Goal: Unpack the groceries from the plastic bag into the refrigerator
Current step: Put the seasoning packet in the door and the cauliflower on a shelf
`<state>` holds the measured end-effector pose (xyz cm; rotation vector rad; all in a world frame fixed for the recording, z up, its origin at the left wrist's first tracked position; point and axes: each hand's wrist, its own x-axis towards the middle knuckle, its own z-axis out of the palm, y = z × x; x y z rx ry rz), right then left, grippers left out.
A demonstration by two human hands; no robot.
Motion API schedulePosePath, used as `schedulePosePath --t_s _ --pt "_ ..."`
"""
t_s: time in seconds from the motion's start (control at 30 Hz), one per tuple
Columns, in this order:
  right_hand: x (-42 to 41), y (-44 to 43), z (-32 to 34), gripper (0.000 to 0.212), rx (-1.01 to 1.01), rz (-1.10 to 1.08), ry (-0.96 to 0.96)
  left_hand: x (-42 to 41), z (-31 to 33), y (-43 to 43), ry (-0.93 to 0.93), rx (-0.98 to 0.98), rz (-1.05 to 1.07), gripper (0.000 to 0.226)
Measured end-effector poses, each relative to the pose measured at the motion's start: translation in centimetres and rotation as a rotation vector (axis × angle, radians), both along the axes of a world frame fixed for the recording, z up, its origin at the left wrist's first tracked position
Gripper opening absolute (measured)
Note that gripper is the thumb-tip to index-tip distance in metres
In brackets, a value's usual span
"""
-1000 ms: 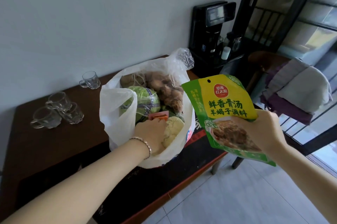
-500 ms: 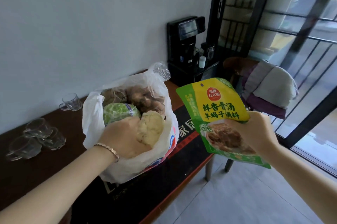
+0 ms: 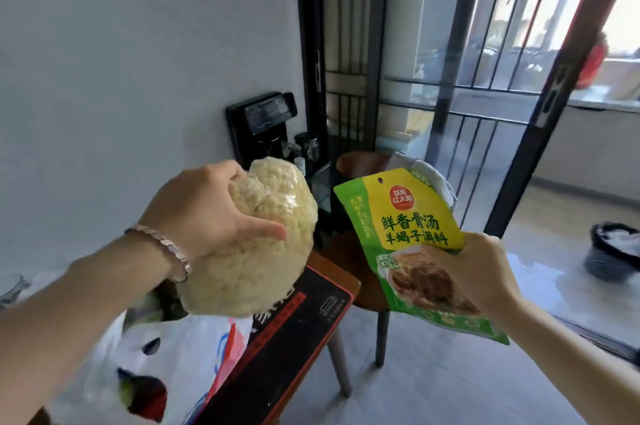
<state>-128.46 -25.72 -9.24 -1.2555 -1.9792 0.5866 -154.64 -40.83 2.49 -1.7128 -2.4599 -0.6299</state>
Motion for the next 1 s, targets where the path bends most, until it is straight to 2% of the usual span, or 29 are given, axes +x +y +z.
schedulePosePath --t_s 0.1,0.2,0.3,0.4,0.53,0.63,0.67,0.73,0.8,0.9,1.0 --pt "4.9 1.8 0.4 0.026 0.032 -0.151 -0.026 3.8 -1.3 5.6 -0.049 -0.090 -0.160 0.084" --pt "10.4 2.4 0.2 0.043 0.079 -0.307 -0.051 8.0 -3.4 11.3 -0.006 -0.139 -0.373 0.093" --pt "16.0 1.7 -0.1 0.031 0.130 -0.497 -0.027 13.5 -5.1 16.8 0.085 -0.159 -0.603 0.097" --pt "21.4 -0.8 -0.6 0.040 0.135 -0.745 0.014 20.6 -6.1 20.7 0.209 -0.151 -0.796 0.068" --pt "27.5 -7.3 -0.1 0.047 0.130 -1.069 0.052 30.1 -7.5 23.8 0.356 -0.044 -1.100 0.050" --pt "31.2 -13.0 1.1 0.035 0.154 -1.361 -0.031 37.1 -7.1 23.0 0.473 0.107 -1.336 0.052" --pt "32.4 -14.9 1.5 0.028 0.153 -1.455 -0.045 39.1 -6.5 22.0 0.444 0.098 -1.404 0.052" --pt "34.3 -18.8 2.1 0.036 0.117 -1.606 -0.045 43.0 -5.7 20.2 0.293 0.009 -1.504 0.054" --pt "36.1 -22.5 2.6 0.052 0.099 -1.725 -0.053 46.8 -5.1 18.3 0.198 -0.020 -1.599 0.068" --pt "38.7 -27.4 3.5 0.060 0.178 -1.870 -0.018 53.1 -4.9 15.1 0.162 -0.040 -1.689 0.069" --pt "42.2 -32.1 3.9 0.055 0.239 -1.981 0.014 59.2 -4.7 11.2 0.181 -0.057 -1.766 0.064"
